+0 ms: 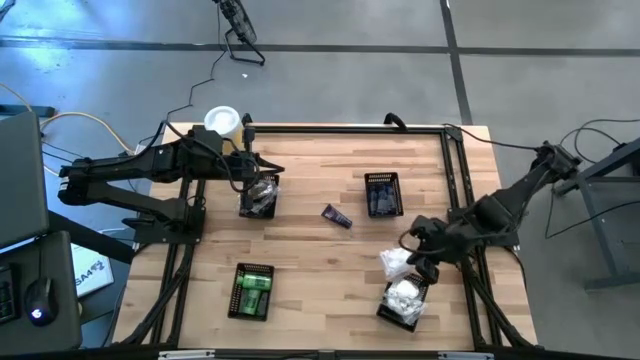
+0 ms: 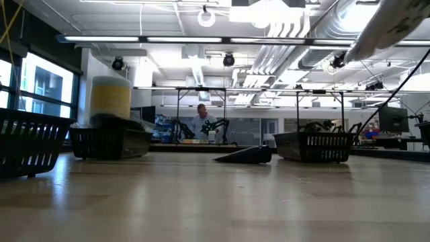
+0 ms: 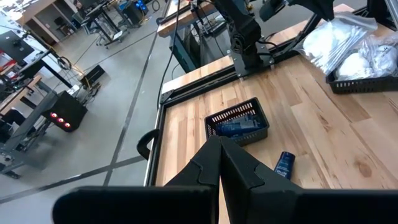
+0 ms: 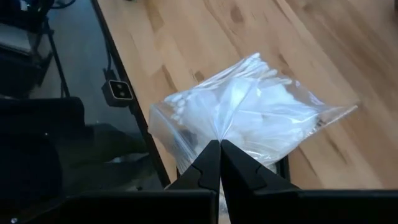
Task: Pick & Place Travel size toiletries
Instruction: Put the white cotton pack into the bottom right black basket
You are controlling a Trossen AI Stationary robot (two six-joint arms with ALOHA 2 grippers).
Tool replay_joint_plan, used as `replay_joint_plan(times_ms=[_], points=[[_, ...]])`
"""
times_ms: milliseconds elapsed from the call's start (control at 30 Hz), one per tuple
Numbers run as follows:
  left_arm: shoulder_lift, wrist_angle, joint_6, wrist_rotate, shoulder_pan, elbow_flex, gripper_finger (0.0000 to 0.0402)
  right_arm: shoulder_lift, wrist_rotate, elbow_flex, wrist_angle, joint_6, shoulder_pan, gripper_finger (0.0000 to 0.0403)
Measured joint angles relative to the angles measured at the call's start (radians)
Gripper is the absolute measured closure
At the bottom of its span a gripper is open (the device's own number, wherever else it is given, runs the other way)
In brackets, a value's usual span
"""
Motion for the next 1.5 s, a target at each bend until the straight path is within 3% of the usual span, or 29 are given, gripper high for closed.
replay_joint_plan(times_ms=[400,733,1000,1500], points=[[0.0,0.0,0.0,0.0,0.0,0.0,0.0401,0.083,0.071,0.0,-0.041,0.245,0.152,0.0401],[0.0,0.0,0.0,0.001,0.0,0.0,0.0401,0.248,-0.008,0.0,-0.047,0.316,0.192,0.0401],[0.0,0.0,0.0,0.001,0.0,0.0,0.0401,0.351,-0.156,0.0,0.001,0.324,0.192,0.0401],[0.0,0.0,0.027,0.0,0.0,0.0,0.0401,0.365,-0.181,0.0,0.057,0.331,0.195,0.0401]])
